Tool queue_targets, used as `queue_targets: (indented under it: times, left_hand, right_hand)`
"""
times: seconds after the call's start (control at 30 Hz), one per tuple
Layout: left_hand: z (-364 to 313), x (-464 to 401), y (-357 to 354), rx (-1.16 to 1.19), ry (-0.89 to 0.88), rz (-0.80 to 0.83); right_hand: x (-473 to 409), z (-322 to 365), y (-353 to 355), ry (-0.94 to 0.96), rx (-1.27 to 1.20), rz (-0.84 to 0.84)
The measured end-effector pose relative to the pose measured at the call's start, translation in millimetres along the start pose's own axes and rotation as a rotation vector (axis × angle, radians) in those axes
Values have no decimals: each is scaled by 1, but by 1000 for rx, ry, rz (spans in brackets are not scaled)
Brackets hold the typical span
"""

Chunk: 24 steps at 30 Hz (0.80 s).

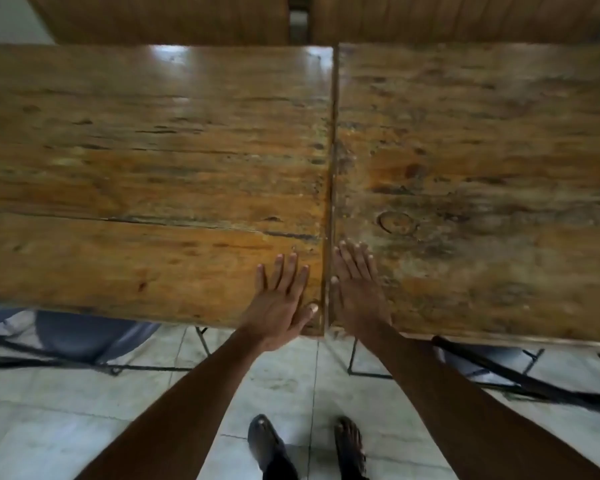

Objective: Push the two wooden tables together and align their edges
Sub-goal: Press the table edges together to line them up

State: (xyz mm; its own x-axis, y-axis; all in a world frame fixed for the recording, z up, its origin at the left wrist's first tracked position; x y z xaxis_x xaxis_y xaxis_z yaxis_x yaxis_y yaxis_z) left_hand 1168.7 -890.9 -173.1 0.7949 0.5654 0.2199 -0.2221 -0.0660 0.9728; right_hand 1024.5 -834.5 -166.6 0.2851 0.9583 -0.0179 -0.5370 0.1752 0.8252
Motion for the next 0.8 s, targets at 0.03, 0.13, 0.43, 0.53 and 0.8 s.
queue_targets:
  times: [0.03, 0.13, 0.43, 0.53, 0.8]
  left_hand:
    - [0, -6, -7, -5, 10, -61]
    - [-3, -9, -16, 18, 30, -159]
    - [2, -14, -16, 39, 54, -249]
    - [3, -16, -15, 30, 57, -265]
    - [1, -25, -10, 28, 68, -268]
  right_hand:
    - [-1, -1, -3, 0, 27, -39]
    - [-2, -5, -8, -22, 32, -54]
    - [0, -8, -13, -24, 33, -124]
    - [-1, -9, -14, -18, 51, -147]
    - [-2, -11, -17, -20, 79, -121]
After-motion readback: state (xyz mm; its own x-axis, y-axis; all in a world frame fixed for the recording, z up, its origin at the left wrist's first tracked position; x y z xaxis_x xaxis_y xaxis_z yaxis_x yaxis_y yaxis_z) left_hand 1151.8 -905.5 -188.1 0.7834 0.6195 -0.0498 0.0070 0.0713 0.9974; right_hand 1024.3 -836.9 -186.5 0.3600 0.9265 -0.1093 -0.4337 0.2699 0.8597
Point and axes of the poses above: each hand's wrist, its own x-axis away from the middle knuckle, its own y-axis out of the back of the hand, z = x × y, the point moved 6 cm from there along -x, towards the middle knuckle, and after that the axes turned 14 degrees about -x, right-handed, at the moved point
